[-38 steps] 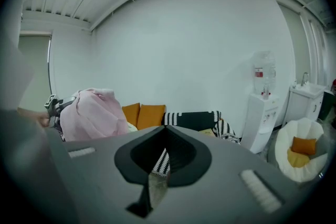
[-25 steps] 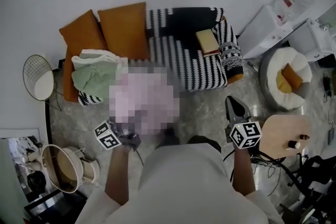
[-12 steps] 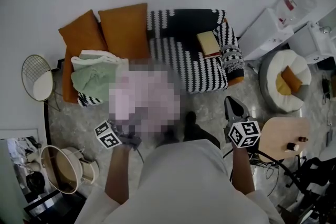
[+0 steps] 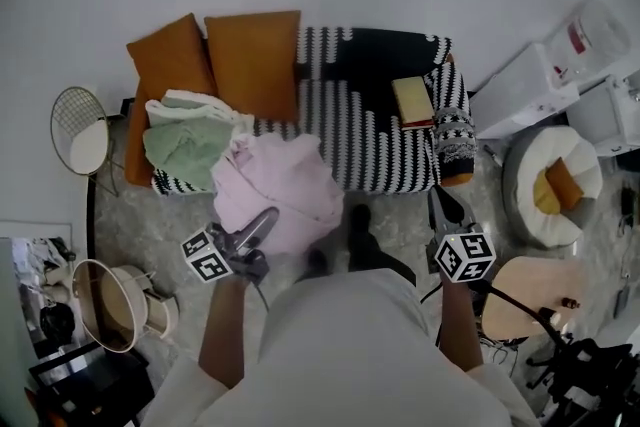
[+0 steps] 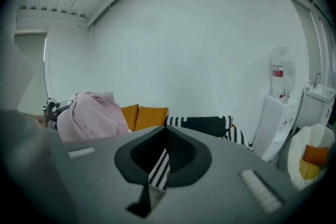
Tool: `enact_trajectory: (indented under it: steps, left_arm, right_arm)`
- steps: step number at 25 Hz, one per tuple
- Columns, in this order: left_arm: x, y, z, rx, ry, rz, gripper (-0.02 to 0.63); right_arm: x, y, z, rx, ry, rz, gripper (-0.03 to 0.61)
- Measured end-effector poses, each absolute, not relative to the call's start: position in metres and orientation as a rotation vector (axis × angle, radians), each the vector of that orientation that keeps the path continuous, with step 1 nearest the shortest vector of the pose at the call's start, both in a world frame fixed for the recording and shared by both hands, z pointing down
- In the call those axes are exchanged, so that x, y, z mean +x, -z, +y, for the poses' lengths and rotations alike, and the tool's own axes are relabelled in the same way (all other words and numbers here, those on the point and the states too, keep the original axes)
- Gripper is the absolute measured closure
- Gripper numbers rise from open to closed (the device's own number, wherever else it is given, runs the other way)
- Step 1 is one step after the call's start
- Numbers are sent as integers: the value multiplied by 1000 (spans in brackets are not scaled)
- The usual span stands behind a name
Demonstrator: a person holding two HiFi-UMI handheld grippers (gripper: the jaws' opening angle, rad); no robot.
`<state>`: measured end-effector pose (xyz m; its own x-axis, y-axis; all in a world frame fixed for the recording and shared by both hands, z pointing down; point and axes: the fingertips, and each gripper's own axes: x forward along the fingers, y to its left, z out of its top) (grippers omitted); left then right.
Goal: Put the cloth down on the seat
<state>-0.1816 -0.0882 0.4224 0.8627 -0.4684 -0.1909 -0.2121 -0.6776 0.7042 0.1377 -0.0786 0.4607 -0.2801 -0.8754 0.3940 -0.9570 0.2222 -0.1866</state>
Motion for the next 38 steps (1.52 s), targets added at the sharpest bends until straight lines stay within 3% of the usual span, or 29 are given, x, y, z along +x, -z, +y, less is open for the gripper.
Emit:
enact_trajectory:
  steps: [20, 38]
  left_arm:
    - [-61, -492, -215, 2257, 276, -651, 466]
    - [32, -628, -323, 2142, 92, -650, 466]
  right_arm:
    - [228, -525, -233, 1473, -685, -2330, 574]
    - [260, -633, -316, 1278, -823, -2319, 574]
